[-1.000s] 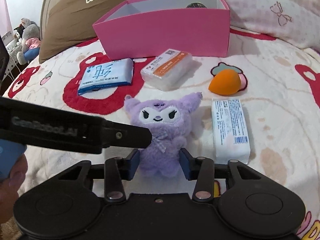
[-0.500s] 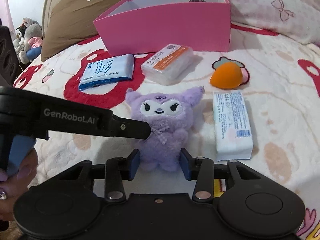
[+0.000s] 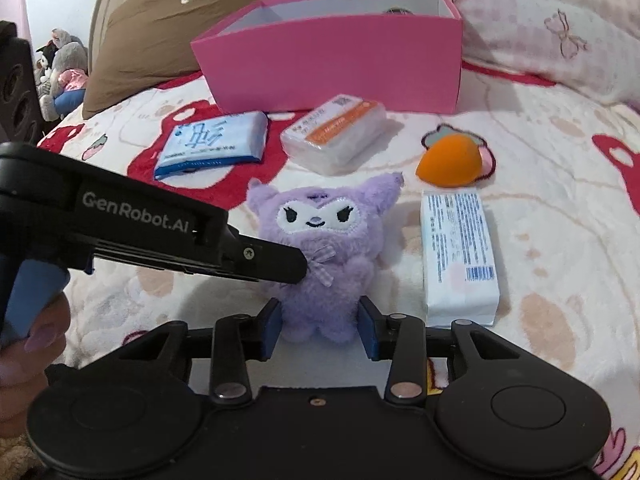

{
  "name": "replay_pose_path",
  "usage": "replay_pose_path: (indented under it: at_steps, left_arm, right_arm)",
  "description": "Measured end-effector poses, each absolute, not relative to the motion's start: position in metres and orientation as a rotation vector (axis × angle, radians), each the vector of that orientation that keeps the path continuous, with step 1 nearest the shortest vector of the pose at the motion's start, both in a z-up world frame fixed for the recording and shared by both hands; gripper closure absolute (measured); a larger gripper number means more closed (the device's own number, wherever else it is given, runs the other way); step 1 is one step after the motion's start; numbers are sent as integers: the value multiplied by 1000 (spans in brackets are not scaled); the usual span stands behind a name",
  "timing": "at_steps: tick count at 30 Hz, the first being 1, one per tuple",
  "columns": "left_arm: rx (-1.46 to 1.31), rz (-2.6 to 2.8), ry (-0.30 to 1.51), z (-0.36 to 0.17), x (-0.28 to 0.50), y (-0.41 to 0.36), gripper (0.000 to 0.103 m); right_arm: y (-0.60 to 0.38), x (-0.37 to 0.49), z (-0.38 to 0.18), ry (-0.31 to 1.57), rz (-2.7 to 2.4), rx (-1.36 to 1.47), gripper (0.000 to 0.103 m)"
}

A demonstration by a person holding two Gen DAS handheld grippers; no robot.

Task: Organize objects

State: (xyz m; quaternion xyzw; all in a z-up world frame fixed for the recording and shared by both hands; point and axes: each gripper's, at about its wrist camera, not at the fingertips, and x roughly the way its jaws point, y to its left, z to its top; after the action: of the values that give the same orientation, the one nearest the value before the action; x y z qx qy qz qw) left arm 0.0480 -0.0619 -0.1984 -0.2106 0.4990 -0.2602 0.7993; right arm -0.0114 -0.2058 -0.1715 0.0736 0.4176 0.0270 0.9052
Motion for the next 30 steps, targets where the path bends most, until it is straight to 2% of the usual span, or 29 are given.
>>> replay_pose_path:
  at_steps: [5,13,24,30]
  left_arm:
    - [-513,-530,1106,-206,54,-59,77]
    - [-416,-504,1072,-200,46,-74,77]
    - [-321,-557,998,-176,34,-74,80]
    - [-351,-548,1032,-176,36,-69,80]
  right_arm:
    - [-210,-11,-174,843,79,169,57]
    - [-202,-4,-176,854,54,131,55]
    - [-197,-12,-159,801,75,87,57]
    - [-192,-12,-153,809,97,59,57]
